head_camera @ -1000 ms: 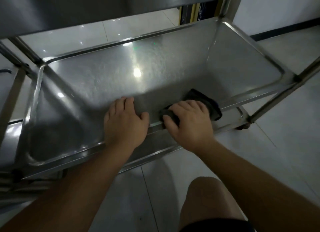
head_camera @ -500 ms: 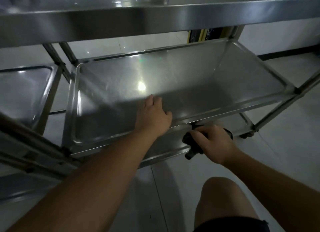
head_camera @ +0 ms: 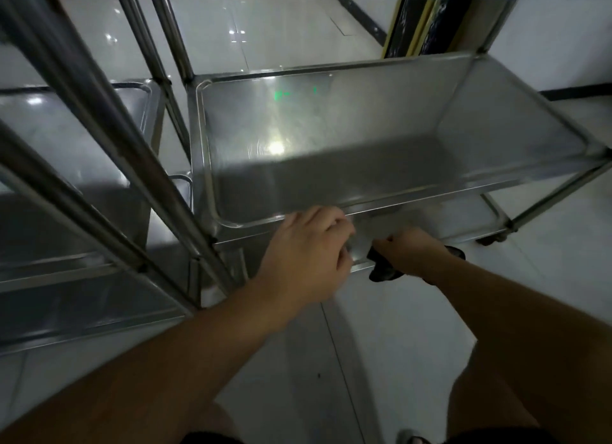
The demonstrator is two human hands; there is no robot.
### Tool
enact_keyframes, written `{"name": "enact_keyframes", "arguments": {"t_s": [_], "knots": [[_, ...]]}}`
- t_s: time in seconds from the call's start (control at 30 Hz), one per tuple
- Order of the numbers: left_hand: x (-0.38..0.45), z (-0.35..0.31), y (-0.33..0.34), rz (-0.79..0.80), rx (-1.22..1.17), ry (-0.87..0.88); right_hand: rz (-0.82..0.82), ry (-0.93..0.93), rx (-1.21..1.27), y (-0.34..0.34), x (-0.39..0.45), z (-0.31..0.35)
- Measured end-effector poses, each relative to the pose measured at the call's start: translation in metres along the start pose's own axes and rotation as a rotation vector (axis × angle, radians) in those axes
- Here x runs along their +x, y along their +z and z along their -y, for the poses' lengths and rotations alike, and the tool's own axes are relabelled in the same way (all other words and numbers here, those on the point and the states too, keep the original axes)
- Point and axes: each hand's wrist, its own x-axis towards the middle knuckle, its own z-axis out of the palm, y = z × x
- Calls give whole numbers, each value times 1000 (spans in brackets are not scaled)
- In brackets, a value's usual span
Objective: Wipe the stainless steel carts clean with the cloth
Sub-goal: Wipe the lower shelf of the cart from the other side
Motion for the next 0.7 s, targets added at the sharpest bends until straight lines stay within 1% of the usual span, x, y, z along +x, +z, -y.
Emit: {"name": "enact_keyframes", "arguments": {"t_s": [0.07, 0.13, 0.2, 0.27, 0.33, 0.43, 0.53, 0.63, 0.7], "knots": [[-10, 3, -2, 88, -8, 38, -14, 69, 86, -2, 1, 6], [-15, 7, 0, 187, -9, 15, 5, 108, 99, -5, 1, 13], [-20, 11, 6, 259, -21, -22, 34, 99, 64, -5, 3, 21], [-27, 14, 17, 297, -57, -74, 40, 87, 91, 4, 11, 26], [-33, 20, 33, 337, -71, -134, 62, 32, 74, 19, 19, 31], [-41, 33, 62, 422, -24, -222, 60, -50, 145, 44, 38, 34], [-52, 50, 90, 501, 5, -294, 109, -125, 198, 63, 60, 30], [-63, 65, 116, 503, 42, -365, 206, -204, 70, 78, 87, 30], [-70, 74, 129, 502, 58, -410, 192, -250, 6, 86, 103, 37]]}}
